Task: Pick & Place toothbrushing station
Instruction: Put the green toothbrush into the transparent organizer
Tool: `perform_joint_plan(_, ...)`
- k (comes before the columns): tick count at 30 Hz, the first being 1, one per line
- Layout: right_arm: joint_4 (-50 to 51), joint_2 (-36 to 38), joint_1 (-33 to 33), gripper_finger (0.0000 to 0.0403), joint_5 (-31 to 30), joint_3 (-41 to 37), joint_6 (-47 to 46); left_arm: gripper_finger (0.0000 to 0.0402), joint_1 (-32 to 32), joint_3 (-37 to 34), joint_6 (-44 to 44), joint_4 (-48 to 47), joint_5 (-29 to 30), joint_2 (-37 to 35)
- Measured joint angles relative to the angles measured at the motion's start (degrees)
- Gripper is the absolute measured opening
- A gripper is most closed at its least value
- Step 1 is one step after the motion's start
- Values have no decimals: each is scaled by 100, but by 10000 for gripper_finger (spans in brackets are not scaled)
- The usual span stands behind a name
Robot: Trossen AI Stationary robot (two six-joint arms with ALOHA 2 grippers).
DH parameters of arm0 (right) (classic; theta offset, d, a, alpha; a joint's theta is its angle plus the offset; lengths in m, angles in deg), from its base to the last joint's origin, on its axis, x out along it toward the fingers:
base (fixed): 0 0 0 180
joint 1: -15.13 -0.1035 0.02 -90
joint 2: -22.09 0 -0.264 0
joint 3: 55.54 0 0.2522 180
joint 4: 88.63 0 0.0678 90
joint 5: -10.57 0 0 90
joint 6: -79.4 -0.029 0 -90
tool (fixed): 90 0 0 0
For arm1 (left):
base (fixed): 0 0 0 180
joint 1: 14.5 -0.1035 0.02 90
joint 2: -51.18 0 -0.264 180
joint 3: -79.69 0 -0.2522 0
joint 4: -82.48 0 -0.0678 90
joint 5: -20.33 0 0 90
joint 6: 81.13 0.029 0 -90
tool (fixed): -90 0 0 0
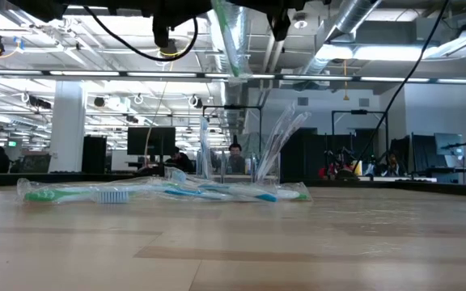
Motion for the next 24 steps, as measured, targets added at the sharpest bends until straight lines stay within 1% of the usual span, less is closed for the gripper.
perform_joint_plan(3,2,0,0,0,-1,0,4,116,0,0,4,1,0,0)
perform_joint_plan(5,1,0,0,0,0,0,3,98,0,0,7,1,0,0)
perform_joint_plan(8,1,0,0,0,-1,0,3,64,0,0,9,3,0,0)
perform_joint_plan(11,5,0,0,0,-14,0,4,21,1,0,15,8,0,0)
perform_joint_plan(12,11,0,0,0,-14,0,3,13,2,0,13,9,0,0)
perform_joint_plan(20,68,0,27,0,-10,0,4,7,2,0,-4,-9,0,0)
perform_joint_plan(24,132,0,78,13,-1,0,44,7,13,0,-4,-31,0,-5)
